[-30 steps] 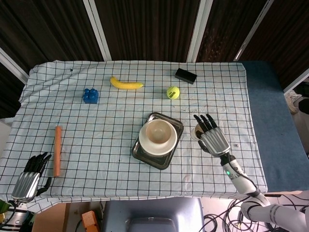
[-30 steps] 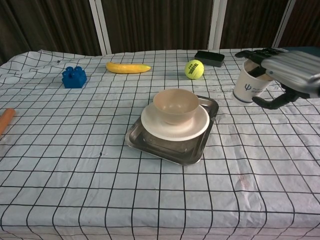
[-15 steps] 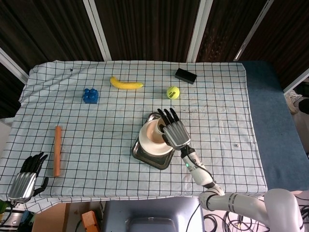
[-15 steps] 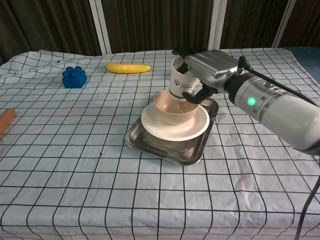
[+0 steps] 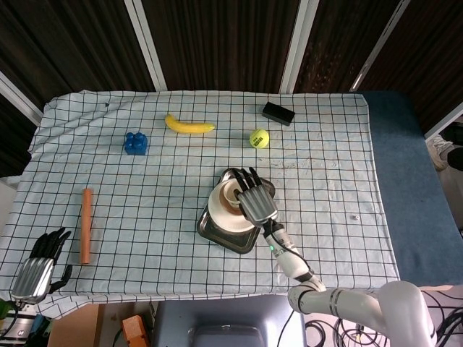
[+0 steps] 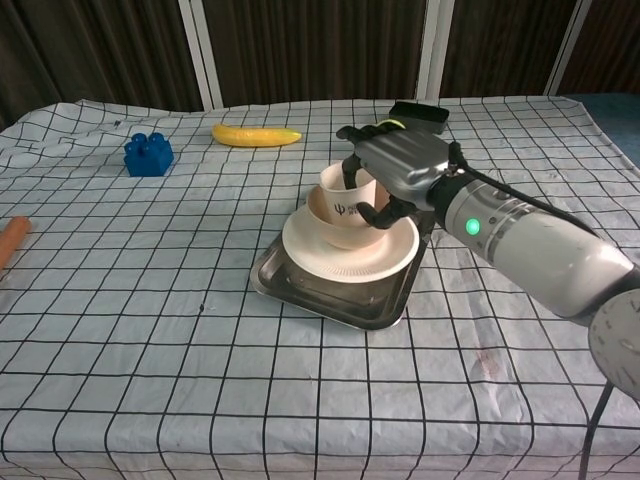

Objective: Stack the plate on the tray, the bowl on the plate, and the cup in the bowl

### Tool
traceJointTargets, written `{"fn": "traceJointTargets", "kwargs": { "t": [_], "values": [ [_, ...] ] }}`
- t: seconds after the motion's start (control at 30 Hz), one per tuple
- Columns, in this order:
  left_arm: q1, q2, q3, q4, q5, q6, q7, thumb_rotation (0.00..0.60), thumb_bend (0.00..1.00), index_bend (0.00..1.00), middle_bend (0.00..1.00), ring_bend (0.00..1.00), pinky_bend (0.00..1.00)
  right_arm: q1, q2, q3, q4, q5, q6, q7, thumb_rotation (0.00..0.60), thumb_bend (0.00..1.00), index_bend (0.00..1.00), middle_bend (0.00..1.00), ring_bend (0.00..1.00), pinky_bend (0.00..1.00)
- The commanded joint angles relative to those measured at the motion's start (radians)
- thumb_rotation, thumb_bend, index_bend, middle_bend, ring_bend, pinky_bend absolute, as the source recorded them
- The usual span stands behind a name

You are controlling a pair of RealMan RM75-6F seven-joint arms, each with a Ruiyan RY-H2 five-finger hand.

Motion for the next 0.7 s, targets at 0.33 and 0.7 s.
{"fn": "traceJointTargets", "kwargs": {
  "t": [0.33, 0.7],
  "values": [
    [-0.001, 0.005, 0.000, -0.014, 0.003, 0.003, 0.011, 0.600, 0.47, 0.00, 0.01, 0.00, 0.02, -0.062, 0.122, -0.049, -0.151, -0.056, 0.075, 0.067, 0.600, 0.44, 0.38, 0.00, 0.00, 0.00],
    [0.018, 0.053, -0.015, -0.088, 0.015, 0.085, -0.022, 0.600, 0.47, 0.00, 0.00, 0.00, 0.02, -0.326, 0.519, -0.266, -0.667, -0.189, 0.335, -0.026, 0.600, 0.44, 0.08, 0.00, 0.00, 0.00]
  ]
}}
